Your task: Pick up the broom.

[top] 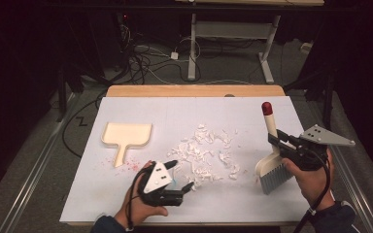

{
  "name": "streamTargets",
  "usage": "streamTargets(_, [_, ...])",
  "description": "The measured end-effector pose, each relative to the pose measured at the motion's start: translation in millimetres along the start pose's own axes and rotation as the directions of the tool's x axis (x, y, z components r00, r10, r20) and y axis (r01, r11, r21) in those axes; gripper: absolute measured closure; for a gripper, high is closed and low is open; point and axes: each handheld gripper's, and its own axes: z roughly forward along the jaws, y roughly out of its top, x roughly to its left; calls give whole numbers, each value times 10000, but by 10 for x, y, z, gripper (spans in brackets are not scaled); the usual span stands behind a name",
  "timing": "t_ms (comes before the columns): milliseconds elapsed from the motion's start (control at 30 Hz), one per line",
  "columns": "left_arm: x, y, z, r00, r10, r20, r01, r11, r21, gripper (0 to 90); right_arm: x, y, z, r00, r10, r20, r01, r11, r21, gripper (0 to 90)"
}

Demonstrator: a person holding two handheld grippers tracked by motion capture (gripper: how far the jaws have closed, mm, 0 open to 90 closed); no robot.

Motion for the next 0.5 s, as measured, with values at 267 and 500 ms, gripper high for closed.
streamTargets(267, [-386, 441, 553, 9901, 114, 1396, -25, 9980, -638, 208, 354, 56, 86, 9970, -683, -373, 682, 9977, -25, 718])
streamTargets(500, [-457, 472, 1066, 9696, -1240, 2108, 1326, 9908, -275, 329, 678, 47, 98, 9909, -1141, -712, 1125, 9933, -260, 718])
